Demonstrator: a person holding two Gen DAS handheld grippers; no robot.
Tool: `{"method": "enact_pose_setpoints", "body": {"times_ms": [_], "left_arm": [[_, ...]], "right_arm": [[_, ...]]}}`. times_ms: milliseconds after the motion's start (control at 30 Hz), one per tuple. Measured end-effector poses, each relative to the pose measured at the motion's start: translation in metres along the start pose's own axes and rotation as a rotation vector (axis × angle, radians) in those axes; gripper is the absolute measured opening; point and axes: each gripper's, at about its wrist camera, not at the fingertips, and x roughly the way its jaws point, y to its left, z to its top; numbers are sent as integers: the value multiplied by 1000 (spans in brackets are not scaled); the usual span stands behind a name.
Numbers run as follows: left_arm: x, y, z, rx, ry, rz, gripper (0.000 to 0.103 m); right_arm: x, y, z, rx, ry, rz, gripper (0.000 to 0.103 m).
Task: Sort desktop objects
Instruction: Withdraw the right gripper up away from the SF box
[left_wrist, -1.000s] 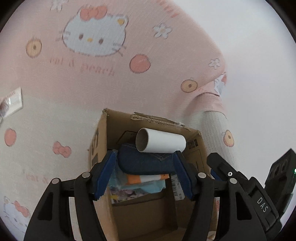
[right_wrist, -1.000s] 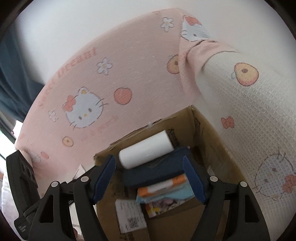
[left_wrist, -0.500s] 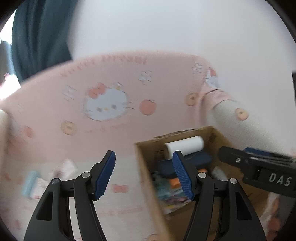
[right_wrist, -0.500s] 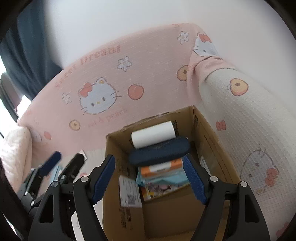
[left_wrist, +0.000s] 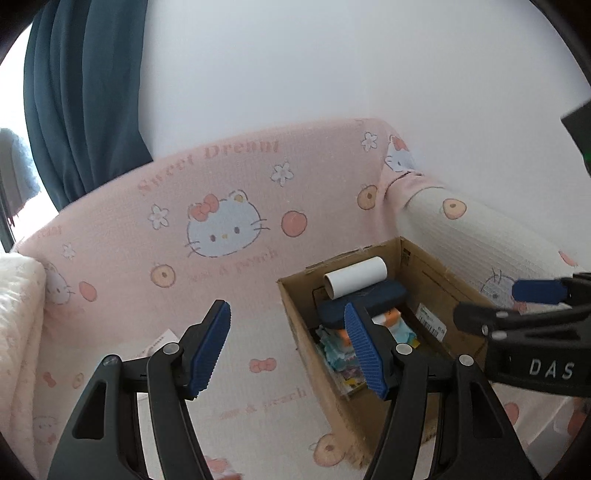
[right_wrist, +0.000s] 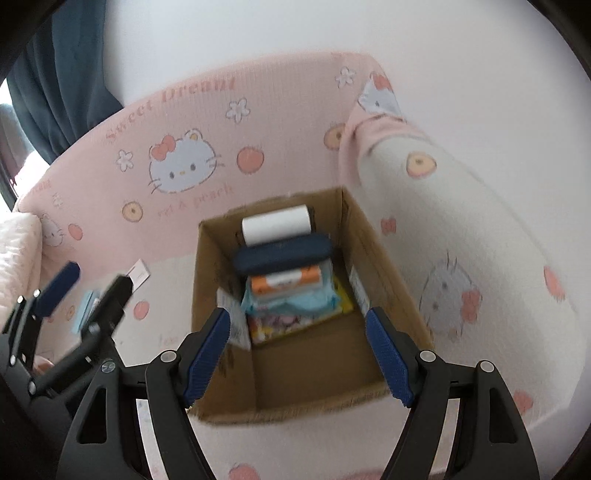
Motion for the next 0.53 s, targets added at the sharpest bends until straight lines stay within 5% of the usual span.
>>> {"method": "enact_pose_setpoints", "body": {"times_ms": [233,533], "left_arm": [[-26,3,-9,26,23,-50,68],[-32,22,-16,-97,93,-148,68]], "right_arm": [[-35,15,-25,-50,-27,-68,75],[-53,23,-35,-33,-35,-52,76]]}}
